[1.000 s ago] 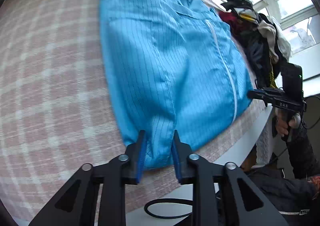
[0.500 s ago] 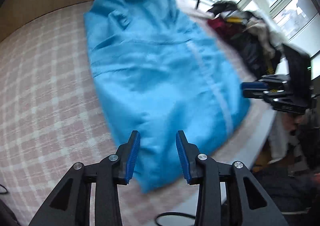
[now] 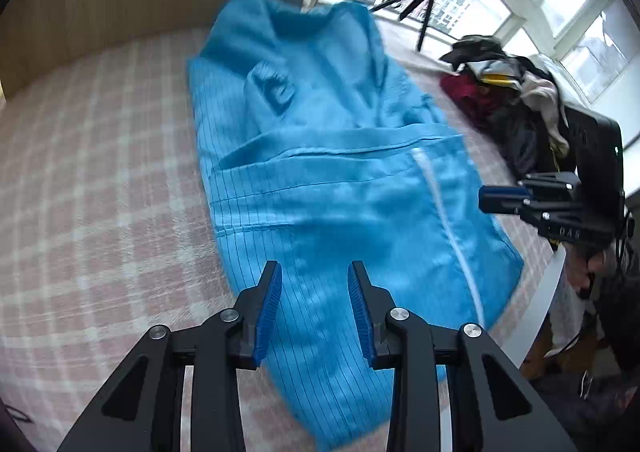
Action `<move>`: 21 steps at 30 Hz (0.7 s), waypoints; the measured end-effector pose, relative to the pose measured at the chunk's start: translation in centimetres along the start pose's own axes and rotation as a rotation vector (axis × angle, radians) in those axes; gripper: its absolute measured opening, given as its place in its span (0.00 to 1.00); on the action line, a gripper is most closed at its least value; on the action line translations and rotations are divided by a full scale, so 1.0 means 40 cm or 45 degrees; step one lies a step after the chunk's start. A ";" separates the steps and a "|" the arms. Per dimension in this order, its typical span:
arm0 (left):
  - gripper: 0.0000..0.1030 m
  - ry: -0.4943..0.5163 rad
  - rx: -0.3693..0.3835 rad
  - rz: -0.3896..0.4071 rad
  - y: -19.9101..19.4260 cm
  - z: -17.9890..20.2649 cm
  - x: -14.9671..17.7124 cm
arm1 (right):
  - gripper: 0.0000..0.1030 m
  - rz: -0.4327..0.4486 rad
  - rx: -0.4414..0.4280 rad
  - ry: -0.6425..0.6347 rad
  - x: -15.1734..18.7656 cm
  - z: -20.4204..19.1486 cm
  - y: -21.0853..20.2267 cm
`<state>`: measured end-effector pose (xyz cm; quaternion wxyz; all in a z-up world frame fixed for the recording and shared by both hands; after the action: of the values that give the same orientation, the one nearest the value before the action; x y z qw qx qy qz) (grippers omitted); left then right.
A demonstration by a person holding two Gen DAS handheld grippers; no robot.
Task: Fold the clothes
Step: 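Pinch the folded coat hem with both grippers and square it, release, then grasp the coat hem with both grippers and lift the coat off the bed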
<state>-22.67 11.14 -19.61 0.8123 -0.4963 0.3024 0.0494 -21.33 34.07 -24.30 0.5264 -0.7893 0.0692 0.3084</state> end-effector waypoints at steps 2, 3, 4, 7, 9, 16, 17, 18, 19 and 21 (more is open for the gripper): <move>0.30 -0.032 -0.033 -0.033 0.020 -0.030 0.004 | 0.15 -0.081 0.048 0.007 0.012 0.025 0.046; 0.26 -0.047 -0.046 -0.045 0.025 -0.046 0.003 | 0.15 -0.128 0.084 0.004 0.021 0.040 0.063; 0.25 -0.061 -0.058 -0.058 0.031 -0.061 0.002 | 0.11 -0.149 0.096 0.004 0.024 0.050 0.066; 0.25 -0.075 -0.087 0.017 -0.013 -0.094 -0.033 | 0.12 -0.127 0.081 0.019 -0.014 0.057 0.019; 0.26 -0.086 -0.084 0.066 -0.050 -0.114 -0.067 | 0.12 -0.069 0.062 -0.003 -0.077 0.041 -0.035; 0.27 0.006 -0.182 0.137 -0.130 -0.134 -0.223 | 0.11 0.137 -0.005 -0.078 -0.296 -0.013 -0.225; 0.28 0.022 -0.189 0.154 -0.144 -0.133 -0.245 | 0.11 0.168 0.013 -0.113 -0.326 -0.018 -0.247; 0.31 0.030 -0.190 0.167 -0.151 -0.135 -0.259 | 0.11 0.193 0.044 -0.145 -0.349 -0.014 -0.259; 0.32 0.036 -0.190 0.176 -0.154 -0.138 -0.271 | 0.13 0.214 0.074 -0.167 -0.369 -0.007 -0.266; 0.32 0.038 -0.190 0.167 -0.142 -0.141 -0.286 | 0.17 0.216 0.102 -0.139 -0.386 0.036 -0.252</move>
<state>-32.30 6.08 -10.85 0.7635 -0.5353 0.3416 0.1177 -29.91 36.39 -8.08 0.5324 -0.7410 0.1191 0.3914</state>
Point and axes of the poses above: each gripper's, at about its wrist camera, not at the fingertips, and y roughly the way its jaws point, z to its right, x to its underside, the point moved 3 cm from there along y, roughly the way its jaws point, and after that the axes turned 12 degrees about z, right-handed, at the moved point
